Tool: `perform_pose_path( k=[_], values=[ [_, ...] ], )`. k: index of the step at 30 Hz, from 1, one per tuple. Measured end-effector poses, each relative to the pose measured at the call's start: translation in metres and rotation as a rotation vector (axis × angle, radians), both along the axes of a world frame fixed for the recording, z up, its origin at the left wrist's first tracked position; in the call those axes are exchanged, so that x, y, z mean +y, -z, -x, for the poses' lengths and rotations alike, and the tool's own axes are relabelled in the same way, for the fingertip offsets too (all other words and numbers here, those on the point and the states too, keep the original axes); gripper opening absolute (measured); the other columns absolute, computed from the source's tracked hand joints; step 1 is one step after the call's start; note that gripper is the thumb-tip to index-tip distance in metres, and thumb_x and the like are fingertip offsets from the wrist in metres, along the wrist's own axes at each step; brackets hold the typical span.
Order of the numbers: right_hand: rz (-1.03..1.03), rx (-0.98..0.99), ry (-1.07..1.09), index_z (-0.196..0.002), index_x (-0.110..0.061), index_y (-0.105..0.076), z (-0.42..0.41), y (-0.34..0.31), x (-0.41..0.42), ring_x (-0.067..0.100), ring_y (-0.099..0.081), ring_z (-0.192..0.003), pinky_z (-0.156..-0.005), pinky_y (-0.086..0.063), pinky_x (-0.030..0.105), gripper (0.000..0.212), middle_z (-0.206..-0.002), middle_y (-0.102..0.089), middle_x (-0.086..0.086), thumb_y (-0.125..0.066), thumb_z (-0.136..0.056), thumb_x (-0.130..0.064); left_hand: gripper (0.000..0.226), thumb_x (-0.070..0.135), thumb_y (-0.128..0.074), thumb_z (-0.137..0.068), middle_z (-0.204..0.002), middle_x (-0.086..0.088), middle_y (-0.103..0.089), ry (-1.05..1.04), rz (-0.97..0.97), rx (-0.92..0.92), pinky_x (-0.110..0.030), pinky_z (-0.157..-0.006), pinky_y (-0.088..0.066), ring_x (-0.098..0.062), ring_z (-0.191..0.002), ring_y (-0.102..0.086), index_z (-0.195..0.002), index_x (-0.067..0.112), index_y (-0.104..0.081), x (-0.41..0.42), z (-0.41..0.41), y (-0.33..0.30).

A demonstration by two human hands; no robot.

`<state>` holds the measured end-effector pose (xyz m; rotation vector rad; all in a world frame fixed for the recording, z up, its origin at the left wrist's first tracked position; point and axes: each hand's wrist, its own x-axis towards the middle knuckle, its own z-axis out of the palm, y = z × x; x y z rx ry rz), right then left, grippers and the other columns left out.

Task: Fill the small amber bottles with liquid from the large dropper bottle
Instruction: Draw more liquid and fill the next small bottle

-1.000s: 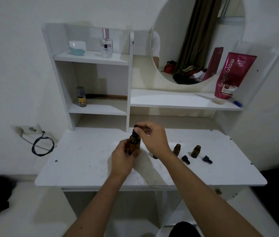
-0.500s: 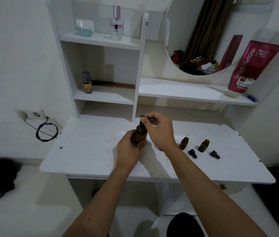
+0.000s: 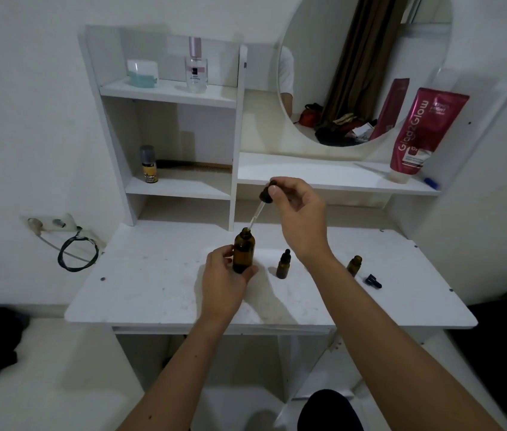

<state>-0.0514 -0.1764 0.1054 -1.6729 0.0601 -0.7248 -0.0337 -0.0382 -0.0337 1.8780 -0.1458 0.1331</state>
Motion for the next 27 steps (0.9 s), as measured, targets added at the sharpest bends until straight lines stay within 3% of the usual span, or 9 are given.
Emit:
perform_pose_path(
  k=[6,10,15,19,21,23,27],
  values=[
    [-0.001,-0.034,0.076,-0.122,-0.016,-0.075,0.028,-0.002,-0.041,-0.001,-0.071,-0.110,-0.095,-0.052,0.012,0.024,-0.114,-0.077,-0.007,-0.068,-0.100,-0.011,0.058,0.030,-0.087,-0.079,-0.121,0.004,-0.055,-0.092,0.021,-0.040,-0.016,-0.083,-0.050,-0.013,-0.102,-0.059,-0.123,0.021,-0.050,-0.009,0.030,0.002],
    [-0.017,0.010,0.154,-0.115,-0.025,-0.076,0.046,0.013,-0.072,0.001,-0.073,-0.106,-0.100,-0.056,0.021,0.020,-0.108,-0.078,-0.009,-0.070,-0.099,-0.013,0.046,0.034,-0.083,-0.083,-0.111,0.011,-0.061,-0.024,-0.001,-0.045,-0.011,-0.073,-0.046,-0.007,-0.096,-0.059,-0.117,0.027,-0.053,-0.032,0.047,0.004],
    [0.013,0.082,0.228,-0.116,-0.024,-0.076,0.060,0.028,-0.100,0.007,-0.075,-0.100,-0.075,-0.061,0.025,0.018,-0.104,-0.080,-0.006,-0.069,-0.100,-0.020,0.038,0.035,-0.080,-0.087,-0.108,0.011,-0.066,0.223,-0.025,-0.074,-0.023,-0.087,-0.057,-0.004,-0.099,-0.063,-0.118,0.023,-0.062,-0.073,0.055,0.007],
    [0.020,0.114,0.255,-0.114,-0.024,-0.077,0.064,0.037,-0.114,0.009,-0.068,-0.072,-0.074,-0.059,0.039,0.017,-0.103,-0.080,-0.006,-0.070,-0.100,-0.021,0.047,0.036,-0.075,-0.091,-0.129,0.007,-0.065,0.311,-0.094,-0.076,-0.027,-0.101,-0.053,-0.006,-0.116,-0.061,-0.132,0.023,-0.059,-0.098,0.052,0.008],
    [0.029,0.117,0.263,-0.114,-0.023,-0.077,0.065,0.039,-0.118,0.012,-0.070,-0.074,-0.076,-0.060,0.043,0.016,-0.101,-0.080,-0.006,-0.069,-0.100,-0.021,0.051,0.034,-0.075,-0.091,-0.136,0.005,-0.063,0.320,-0.107,-0.080,-0.029,-0.105,-0.051,-0.008,-0.122,-0.059,-0.137,0.021,-0.056,-0.105,0.048,0.008],
    [0.046,0.107,0.264,-0.114,-0.020,-0.077,0.065,0.041,-0.120,0.015,-0.075,-0.082,-0.080,-0.061,0.042,0.016,-0.100,-0.081,-0.005,-0.069,-0.100,-0.019,0.054,0.031,-0.075,-0.091,-0.137,0.004,-0.061,0.319,-0.125,-0.086,-0.031,-0.107,-0.049,-0.009,-0.123,-0.059,-0.139,0.019,-0.054,-0.110,0.045,0.009],
    [0.099,0.109,0.256,-0.114,-0.020,-0.077,0.064,0.046,-0.121,0.006,-0.071,-0.073,-0.070,-0.057,0.032,0.016,-0.099,-0.081,-0.005,-0.069,-0.100,-0.018,0.053,0.031,-0.074,-0.092,-0.137,0.006,-0.061,0.305,-0.170,-0.098,-0.034,-0.108,-0.048,-0.010,-0.125,-0.056,-0.140,0.021,-0.054,-0.123,0.039,0.008]
  ],
)
